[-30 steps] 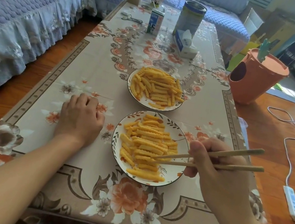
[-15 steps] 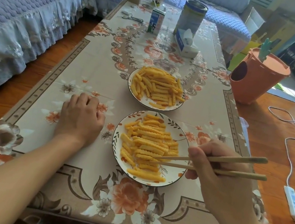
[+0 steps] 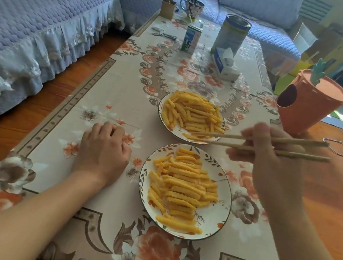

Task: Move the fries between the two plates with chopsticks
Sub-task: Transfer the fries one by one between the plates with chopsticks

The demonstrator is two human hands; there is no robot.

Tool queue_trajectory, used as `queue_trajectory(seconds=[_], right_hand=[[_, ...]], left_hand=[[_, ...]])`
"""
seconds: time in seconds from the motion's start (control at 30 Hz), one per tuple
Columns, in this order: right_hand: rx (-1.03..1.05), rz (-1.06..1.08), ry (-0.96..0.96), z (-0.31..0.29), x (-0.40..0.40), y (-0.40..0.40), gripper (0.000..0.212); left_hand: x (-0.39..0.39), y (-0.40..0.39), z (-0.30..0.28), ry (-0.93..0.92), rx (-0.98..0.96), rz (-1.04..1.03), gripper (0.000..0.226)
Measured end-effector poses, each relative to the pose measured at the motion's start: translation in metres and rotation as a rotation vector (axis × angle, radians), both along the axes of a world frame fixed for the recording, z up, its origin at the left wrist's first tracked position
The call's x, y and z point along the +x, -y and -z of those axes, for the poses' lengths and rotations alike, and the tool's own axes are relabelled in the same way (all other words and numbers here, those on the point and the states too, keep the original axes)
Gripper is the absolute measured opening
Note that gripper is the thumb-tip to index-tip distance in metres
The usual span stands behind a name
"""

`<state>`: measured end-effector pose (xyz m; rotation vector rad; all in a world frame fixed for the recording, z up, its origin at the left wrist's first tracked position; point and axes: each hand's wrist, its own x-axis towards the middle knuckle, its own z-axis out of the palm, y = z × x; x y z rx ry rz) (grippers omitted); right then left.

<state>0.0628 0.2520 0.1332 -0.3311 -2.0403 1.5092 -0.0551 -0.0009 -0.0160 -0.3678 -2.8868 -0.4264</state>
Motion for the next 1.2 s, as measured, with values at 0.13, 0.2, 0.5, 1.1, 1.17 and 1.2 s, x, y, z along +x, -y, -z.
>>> queue_trajectory(seconds=[0.13, 0.2, 0.5, 1.1, 1.17, 1.2], right_hand=[[-0.037, -0.011, 0.014, 0.019, -0.065, 0.005, 0.028], [-0.062, -0.008, -0.008, 0.024, -0.087, 0.010, 0.026], [0.002, -0.006, 0.043, 0.038, -0.121, 0.019, 0.021], [-0.053, -0.159, 0.218, 0.001, 0.081, 0.001, 0.030], [-0.024, -0.136, 0.185, 0.008, 0.086, 0.000, 0.027], [-0.001, -0.125, 0.178, 0.009, 0.088, 0.000, 0.026]], left_hand=[[-0.002, 0.001, 0.002, -0.005, 0.002, -0.010, 0.034], [-0.002, 0.000, 0.003, -0.008, -0.009, -0.013, 0.034], [-0.004, 0.000, 0.002, -0.010, 0.001, -0.021, 0.035], [-0.002, 0.000, 0.001, -0.009, 0.005, -0.021, 0.029], [-0.002, 0.000, 0.001, -0.008, 0.005, -0.023, 0.028], [-0.002, 0.000, 0.001, -0.007, 0.004, -0.023, 0.028]])
